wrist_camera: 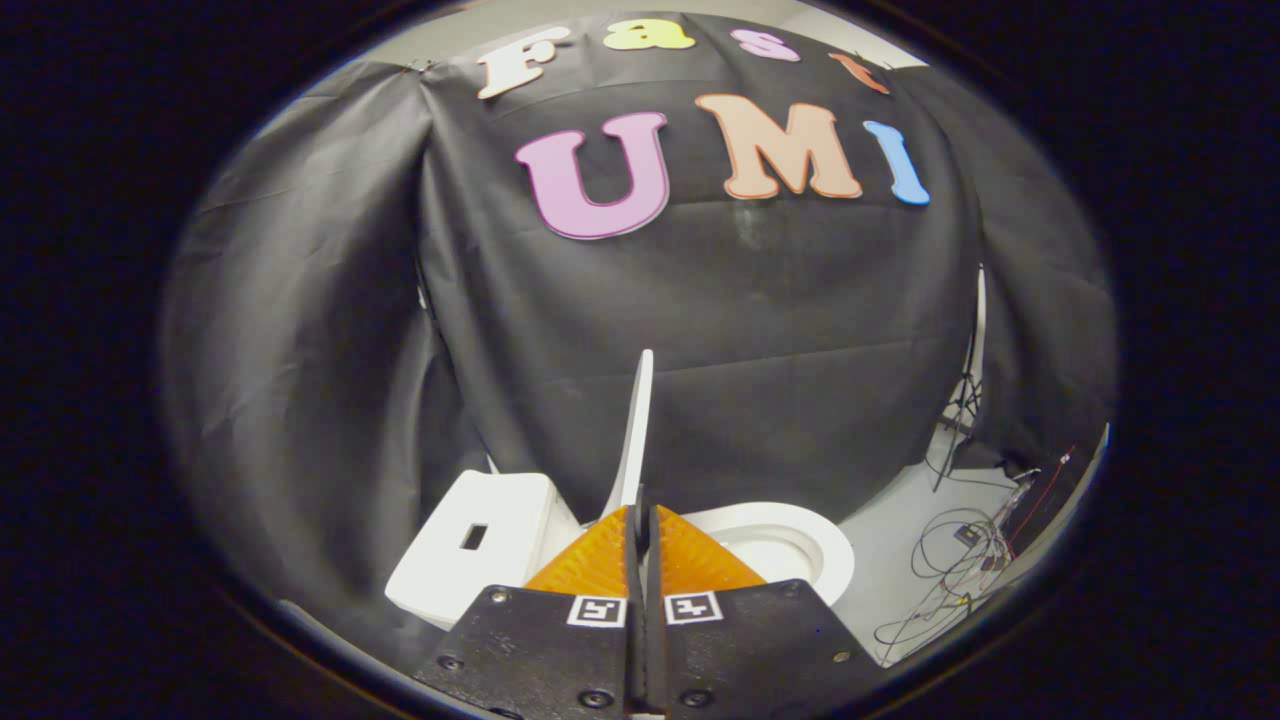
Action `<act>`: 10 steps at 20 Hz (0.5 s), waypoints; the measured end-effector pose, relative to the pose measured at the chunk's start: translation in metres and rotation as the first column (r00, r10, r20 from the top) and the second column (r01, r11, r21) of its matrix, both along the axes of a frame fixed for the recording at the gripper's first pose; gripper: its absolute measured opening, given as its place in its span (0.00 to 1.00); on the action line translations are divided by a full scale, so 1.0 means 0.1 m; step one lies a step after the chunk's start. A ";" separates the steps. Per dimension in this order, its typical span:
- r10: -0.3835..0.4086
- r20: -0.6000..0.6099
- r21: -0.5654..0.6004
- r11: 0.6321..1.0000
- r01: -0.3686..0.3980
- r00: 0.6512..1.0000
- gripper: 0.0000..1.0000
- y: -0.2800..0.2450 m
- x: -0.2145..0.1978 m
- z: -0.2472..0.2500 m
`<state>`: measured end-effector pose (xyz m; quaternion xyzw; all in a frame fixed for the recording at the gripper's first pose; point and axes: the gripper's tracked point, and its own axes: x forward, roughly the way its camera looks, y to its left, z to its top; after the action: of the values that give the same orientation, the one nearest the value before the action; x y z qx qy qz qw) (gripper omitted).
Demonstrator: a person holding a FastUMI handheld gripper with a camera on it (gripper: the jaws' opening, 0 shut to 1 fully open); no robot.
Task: Open the toilet lid.
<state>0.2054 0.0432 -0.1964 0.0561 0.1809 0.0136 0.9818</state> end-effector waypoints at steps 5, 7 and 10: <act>0.089 0.028 -0.037 0.995 -0.088 0.996 0.00 0.05 0.01 0.02; 0.124 0.033 -0.042 0.992 -0.123 0.992 0.00 0.06 0.01 0.03; 0.173 0.036 -0.066 0.983 -0.171 0.984 0.00 0.10 0.01 0.02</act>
<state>0.2064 0.0534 -0.1947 0.0094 0.1647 0.0938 0.9818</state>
